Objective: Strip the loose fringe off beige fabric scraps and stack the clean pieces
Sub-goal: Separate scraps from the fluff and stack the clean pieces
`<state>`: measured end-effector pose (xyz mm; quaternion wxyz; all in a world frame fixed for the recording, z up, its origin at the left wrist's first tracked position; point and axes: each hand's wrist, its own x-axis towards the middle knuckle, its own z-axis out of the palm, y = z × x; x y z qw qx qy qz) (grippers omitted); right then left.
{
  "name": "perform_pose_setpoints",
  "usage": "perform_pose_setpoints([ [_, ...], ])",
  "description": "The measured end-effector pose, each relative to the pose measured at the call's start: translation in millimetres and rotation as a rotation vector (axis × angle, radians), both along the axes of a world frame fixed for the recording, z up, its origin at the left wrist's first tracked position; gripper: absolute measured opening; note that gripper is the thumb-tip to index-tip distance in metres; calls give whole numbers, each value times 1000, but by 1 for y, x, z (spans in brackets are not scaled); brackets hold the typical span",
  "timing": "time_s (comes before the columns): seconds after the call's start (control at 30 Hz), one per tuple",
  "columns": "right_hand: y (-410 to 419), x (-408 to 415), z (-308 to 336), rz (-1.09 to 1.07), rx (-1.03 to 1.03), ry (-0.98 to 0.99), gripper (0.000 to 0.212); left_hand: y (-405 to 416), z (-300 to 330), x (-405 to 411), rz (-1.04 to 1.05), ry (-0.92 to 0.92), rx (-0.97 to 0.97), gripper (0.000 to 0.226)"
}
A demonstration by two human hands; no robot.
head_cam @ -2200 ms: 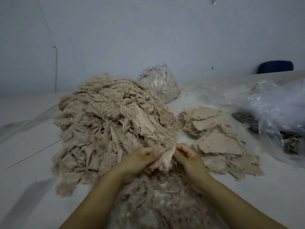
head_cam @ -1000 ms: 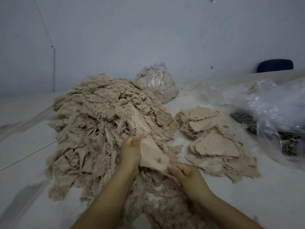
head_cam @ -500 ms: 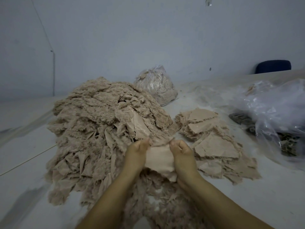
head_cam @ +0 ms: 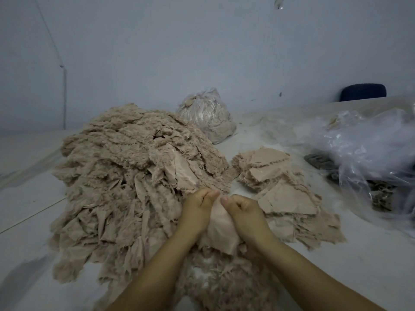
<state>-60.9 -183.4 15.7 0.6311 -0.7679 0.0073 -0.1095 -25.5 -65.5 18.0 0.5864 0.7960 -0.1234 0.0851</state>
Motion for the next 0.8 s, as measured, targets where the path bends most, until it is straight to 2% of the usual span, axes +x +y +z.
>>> perform_pose_setpoints([
  [0.07,-13,4,5,-76,21,2,42,3,1,6,97,-8,31,38],
  [0.13,-39,15,14,-193,-21,3,39,16,5,11,156,-21,159,42],
  [0.23,-94,35,23,-313,-418,22,36,43,11,11,-36,45,299,40],
  [0.3,-119,41,16,-435,-716,60,27,57,12,5,-228,48,461,28],
  [0.33,-124,41,8,-474,-801,10,27,64,13,4,-298,29,532,20],
  [0.4,-121,39,-10,-398,-896,-121,26,79,16,3,-393,3,650,12],
  [0.43,-119,37,-19,-310,-963,-120,27,87,18,3,-424,-11,739,18],
  [0.53,-117,32,-37,-183,-1175,112,34,108,19,7,-461,-91,1090,40],
  [0.6,-110,27,-36,-248,-1128,36,31,117,17,10,-451,-172,1253,41],
  [0.67,-89,21,-28,-289,-998,-156,25,121,12,12,-402,-235,1281,29],
  [0.73,-63,13,-21,-175,-889,-237,24,118,9,11,-309,-210,1145,24],
  [0.8,-38,2,-13,0,-687,-218,22,109,10,5,-215,-193,908,22],
])
